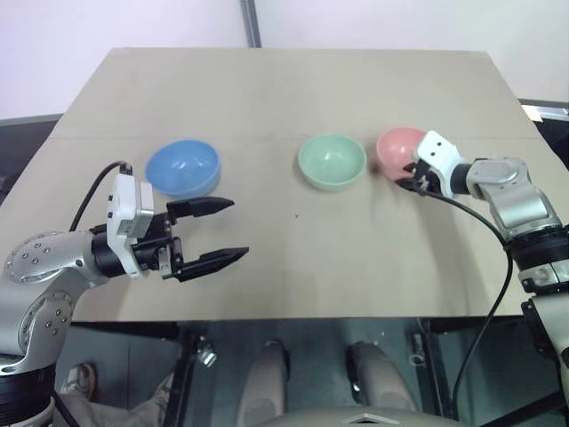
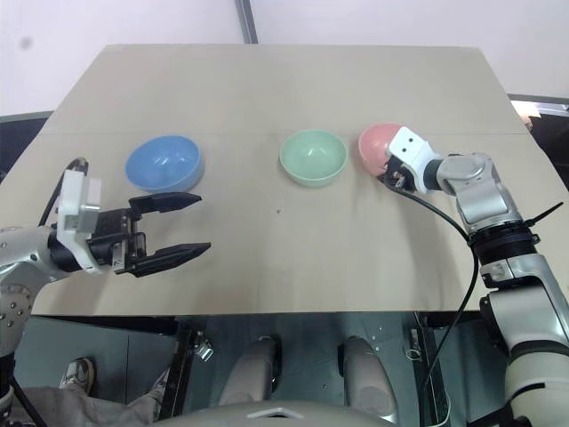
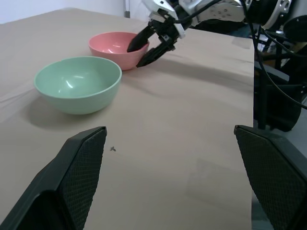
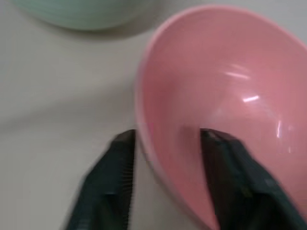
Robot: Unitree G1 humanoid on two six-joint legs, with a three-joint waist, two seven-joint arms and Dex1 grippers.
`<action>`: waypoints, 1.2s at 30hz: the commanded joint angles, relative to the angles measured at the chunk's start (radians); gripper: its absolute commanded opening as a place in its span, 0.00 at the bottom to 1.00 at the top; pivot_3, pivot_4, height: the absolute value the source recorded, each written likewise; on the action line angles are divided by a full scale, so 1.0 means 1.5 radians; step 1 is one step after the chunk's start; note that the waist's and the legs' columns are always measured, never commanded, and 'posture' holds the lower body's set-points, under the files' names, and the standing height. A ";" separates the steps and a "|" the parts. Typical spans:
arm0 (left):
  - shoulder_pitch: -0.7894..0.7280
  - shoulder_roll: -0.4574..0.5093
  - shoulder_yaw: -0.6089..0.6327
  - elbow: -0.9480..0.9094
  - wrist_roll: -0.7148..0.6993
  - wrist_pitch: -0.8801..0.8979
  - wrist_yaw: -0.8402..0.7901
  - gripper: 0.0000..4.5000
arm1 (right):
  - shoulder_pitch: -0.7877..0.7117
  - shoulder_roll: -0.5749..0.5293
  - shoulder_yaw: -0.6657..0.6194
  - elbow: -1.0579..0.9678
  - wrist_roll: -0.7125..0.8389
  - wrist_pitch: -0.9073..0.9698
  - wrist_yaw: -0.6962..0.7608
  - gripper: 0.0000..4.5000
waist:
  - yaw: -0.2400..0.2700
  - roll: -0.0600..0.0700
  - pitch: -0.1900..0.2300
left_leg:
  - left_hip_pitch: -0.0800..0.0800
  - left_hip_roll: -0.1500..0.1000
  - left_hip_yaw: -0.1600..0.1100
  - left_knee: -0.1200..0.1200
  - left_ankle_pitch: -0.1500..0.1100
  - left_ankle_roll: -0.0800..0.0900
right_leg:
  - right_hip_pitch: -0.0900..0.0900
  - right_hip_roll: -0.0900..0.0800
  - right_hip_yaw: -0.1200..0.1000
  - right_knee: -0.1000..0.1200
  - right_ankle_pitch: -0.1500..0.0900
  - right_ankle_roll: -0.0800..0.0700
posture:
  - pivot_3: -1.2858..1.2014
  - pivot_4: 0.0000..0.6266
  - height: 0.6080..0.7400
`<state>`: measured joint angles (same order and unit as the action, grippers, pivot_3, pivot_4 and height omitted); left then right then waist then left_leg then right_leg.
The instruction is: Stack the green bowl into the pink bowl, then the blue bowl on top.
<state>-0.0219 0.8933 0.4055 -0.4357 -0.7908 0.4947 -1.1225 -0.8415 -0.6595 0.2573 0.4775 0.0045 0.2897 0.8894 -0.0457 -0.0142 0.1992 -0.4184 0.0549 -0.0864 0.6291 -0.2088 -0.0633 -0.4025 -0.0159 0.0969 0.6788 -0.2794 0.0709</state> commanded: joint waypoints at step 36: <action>0.034 -0.004 0.061 -0.023 -0.028 0.006 0.031 1.00 | 0.062 0.219 0.043 -0.519 0.169 0.175 0.011 0.99 | -0.010 0.000 0.000 | 0.000 0.000 -0.001 0.000 0.000 0.000 | 0.000 0.000 0.000 0.001 0.000 0.000 | 0.52 0.24 1.00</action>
<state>0.0263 0.8905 0.4639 -0.4484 -0.8182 0.5122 -1.0842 -0.7291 -0.3307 0.4349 -0.1646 0.1405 0.5109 0.8734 -0.0606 -0.0143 0.1995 -0.4179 0.0556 -0.0875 0.6292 -0.2089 -0.0635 -0.4024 -0.0154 0.0962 0.6804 -0.2792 0.0710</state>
